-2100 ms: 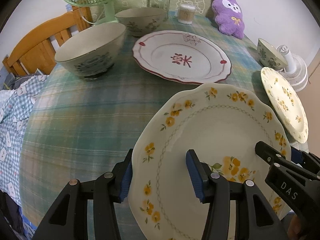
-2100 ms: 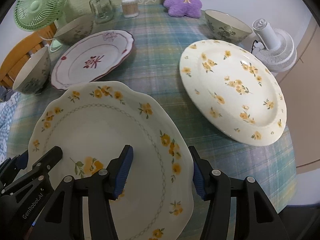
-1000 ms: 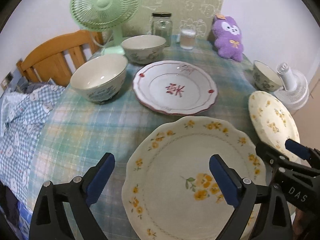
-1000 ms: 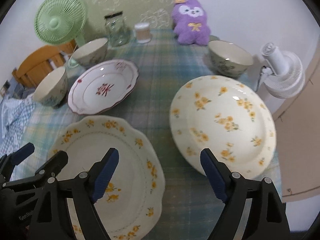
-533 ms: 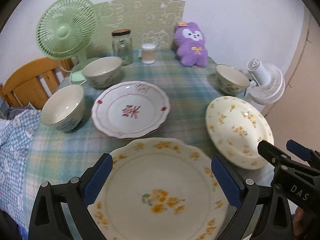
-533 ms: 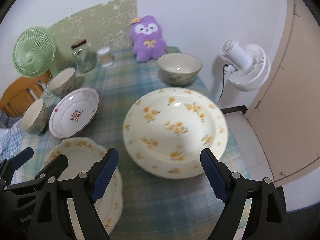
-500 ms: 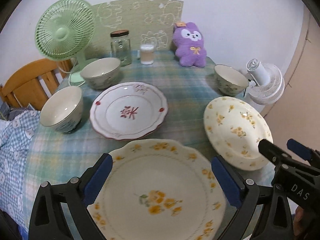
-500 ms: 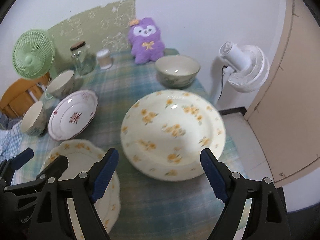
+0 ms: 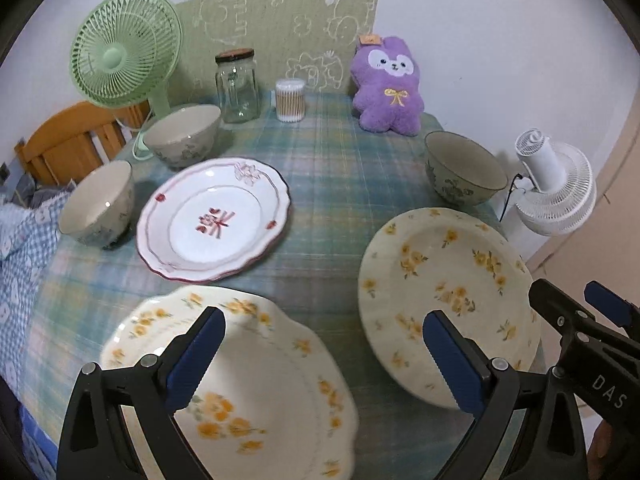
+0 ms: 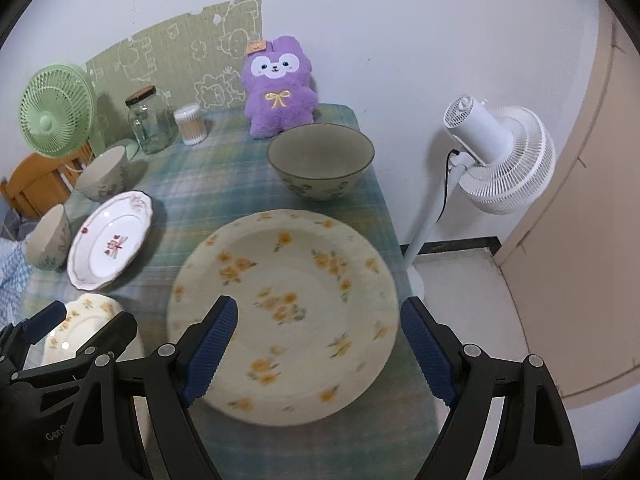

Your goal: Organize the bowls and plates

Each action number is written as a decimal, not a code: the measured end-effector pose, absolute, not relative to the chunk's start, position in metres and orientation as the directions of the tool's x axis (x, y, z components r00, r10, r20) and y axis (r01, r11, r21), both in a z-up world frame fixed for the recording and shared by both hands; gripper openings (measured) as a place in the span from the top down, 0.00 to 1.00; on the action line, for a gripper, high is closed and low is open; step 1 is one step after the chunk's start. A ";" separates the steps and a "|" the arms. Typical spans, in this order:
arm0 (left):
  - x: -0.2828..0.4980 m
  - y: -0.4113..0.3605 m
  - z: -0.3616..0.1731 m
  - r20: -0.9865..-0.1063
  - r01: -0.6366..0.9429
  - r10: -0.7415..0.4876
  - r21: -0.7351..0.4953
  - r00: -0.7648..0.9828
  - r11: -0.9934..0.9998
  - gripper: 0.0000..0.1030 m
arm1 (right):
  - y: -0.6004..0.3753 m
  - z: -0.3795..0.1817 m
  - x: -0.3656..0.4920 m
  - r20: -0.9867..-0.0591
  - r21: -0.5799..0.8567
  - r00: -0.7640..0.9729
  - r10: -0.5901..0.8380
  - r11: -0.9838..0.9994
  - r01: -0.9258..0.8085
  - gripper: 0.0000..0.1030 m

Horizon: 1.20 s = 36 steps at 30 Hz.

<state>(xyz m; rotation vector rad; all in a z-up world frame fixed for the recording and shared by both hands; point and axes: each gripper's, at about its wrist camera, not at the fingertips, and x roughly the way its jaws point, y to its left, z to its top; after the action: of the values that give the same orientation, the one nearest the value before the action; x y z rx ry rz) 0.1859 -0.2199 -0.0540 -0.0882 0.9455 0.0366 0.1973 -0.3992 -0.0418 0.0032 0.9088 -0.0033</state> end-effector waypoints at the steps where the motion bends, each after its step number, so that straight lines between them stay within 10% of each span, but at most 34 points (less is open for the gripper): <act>1: 0.190 -0.225 -0.057 -0.815 -0.077 -0.002 -0.057 0.579 0.995 0.04 | -0.404 -0.044 0.202 -0.791 0.007 0.611 0.005 1.000 0.000 0.17; 36: 0.249 -0.278 -0.124 -0.887 -0.167 0.071 -0.007 0.457 0.986 0.43 | -0.432 -0.119 0.292 -0.881 0.056 0.463 0.103 0.992 -0.113 0.20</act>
<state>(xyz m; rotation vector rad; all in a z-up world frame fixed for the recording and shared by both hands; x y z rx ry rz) 0.2486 -0.2776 -0.1236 -0.0980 1.0867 0.1472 0.2923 -0.4320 -0.1188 -0.0104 1.0816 0.1324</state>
